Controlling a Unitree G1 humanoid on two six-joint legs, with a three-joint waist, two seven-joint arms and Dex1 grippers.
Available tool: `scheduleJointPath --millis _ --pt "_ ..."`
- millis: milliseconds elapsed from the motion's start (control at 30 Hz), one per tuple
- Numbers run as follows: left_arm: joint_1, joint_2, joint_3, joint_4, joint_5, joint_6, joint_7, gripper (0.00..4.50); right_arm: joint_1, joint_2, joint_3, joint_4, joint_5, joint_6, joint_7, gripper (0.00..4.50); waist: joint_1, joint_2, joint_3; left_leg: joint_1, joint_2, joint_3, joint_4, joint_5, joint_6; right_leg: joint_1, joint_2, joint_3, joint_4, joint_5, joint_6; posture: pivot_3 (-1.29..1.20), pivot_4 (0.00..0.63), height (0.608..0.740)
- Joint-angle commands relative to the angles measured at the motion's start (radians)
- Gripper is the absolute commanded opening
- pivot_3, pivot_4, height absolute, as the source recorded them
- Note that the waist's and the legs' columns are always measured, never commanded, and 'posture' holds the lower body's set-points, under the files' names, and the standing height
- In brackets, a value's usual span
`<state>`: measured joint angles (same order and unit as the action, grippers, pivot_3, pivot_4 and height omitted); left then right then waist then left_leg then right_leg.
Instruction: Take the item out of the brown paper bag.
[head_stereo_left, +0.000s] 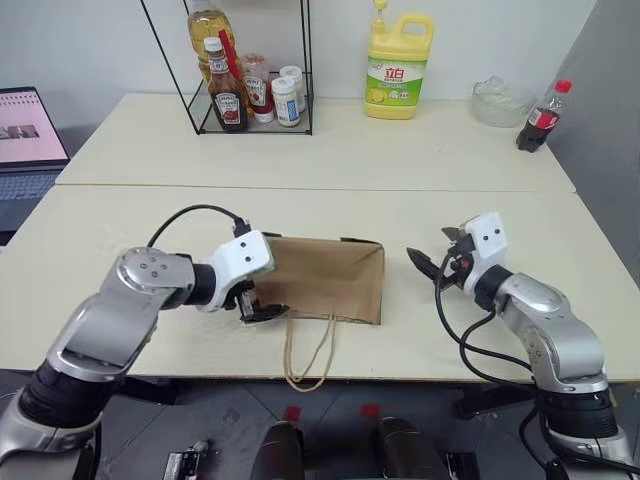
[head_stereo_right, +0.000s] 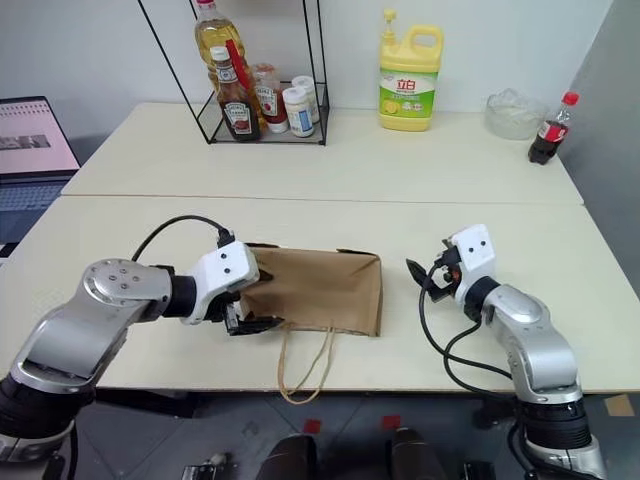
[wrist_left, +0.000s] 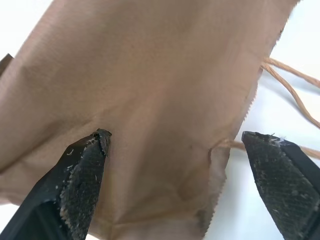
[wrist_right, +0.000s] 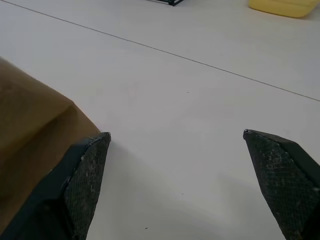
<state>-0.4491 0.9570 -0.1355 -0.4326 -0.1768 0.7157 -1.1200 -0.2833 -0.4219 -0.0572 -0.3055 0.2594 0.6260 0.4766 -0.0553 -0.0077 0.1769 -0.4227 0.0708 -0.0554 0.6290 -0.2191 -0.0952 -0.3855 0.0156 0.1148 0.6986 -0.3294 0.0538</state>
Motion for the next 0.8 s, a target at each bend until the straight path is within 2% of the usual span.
scheduleJointPath --millis 33,167,367,533,800 --pt "0.013 0.070 0.024 0.014 -0.009 -0.285 -0.136 4.50 0.016 -0.023 -0.019 -0.024 0.015 -0.026 0.022 4.46 0.001 0.000 0.000 0.000 0.000 0.000 0.000 0.000 0.000 0.000 0.000 0.000 0.000 0.000 0.000 0.00 0.150 0.740" --pt "0.043 0.101 0.028 0.087 -0.024 -0.498 -0.239 4.50 0.042 -0.064 -0.008 -0.039 0.010 -0.044 0.061 4.46 0.002 0.000 0.000 0.000 0.000 0.001 -0.001 0.000 0.000 0.000 0.000 0.001 0.000 0.000 0.000 0.00 0.150 0.740" --pt "0.000 0.015 -0.034 0.212 0.012 -0.758 -0.278 4.50 0.061 -0.111 -0.004 -0.052 0.025 -0.072 0.126 4.46 0.004 0.000 0.000 0.000 0.000 0.001 0.000 0.000 0.000 0.000 0.000 0.001 -0.001 0.000 0.000 0.00 0.150 0.740" --pt "-0.008 -0.079 -0.109 0.322 0.083 -0.919 -0.264 4.50 0.064 -0.132 0.006 -0.051 0.013 -0.091 0.145 4.46 0.003 0.000 0.000 0.000 0.000 0.001 0.000 0.000 0.000 0.000 0.000 0.001 0.000 0.000 0.000 0.00 0.150 0.740" --pt "-0.019 -0.132 -0.160 0.398 0.125 -1.066 -0.266 4.50 0.097 -0.147 0.000 -0.060 0.013 -0.097 0.153 4.46 0.003 0.000 0.000 0.000 0.000 0.001 0.000 0.000 0.000 0.000 0.000 0.001 0.000 0.000 0.000 0.00 0.150 0.740"
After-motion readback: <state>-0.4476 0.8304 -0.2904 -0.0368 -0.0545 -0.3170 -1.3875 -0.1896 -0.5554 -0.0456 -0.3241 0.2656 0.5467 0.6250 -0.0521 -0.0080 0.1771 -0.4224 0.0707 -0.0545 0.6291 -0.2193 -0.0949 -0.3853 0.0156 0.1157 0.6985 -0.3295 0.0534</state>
